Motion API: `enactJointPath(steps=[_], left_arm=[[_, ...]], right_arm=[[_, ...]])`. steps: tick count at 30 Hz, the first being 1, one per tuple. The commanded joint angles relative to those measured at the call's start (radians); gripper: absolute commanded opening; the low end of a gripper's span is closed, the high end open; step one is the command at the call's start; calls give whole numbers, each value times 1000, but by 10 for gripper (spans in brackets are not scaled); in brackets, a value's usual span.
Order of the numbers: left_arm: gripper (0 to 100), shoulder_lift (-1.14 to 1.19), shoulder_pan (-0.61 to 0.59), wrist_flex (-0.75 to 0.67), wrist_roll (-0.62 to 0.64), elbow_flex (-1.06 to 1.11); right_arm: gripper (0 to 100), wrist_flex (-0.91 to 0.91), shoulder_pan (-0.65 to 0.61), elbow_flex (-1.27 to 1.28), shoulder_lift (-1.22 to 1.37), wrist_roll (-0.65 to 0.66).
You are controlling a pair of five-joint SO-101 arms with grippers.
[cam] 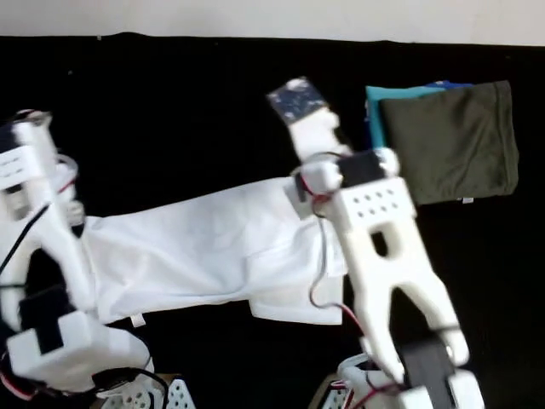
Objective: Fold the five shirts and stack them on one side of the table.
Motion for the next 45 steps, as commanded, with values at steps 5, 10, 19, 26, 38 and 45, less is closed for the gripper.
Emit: enactJointPath(steps=[5,10,19,26,38,45], left_arm=[[9,197,68,-253,132,-4],[9,338,-33,-336,127,-10],[9,536,-110,-353,201,-294],[9,584,-87,-121,227,-498],[9,400,-90,81,226,-564],[9,76,-87,-5,175,-189]], right_arm=[[43,-156,-67,-102,315,-8],[43,-275,-1,-168,519,-5],[43,-302,127,-470,777,-5],[43,-39,104,-688,780,-6],[43,421,104,-1178,780,-8],[43,484,125,-1330,779,-8]])
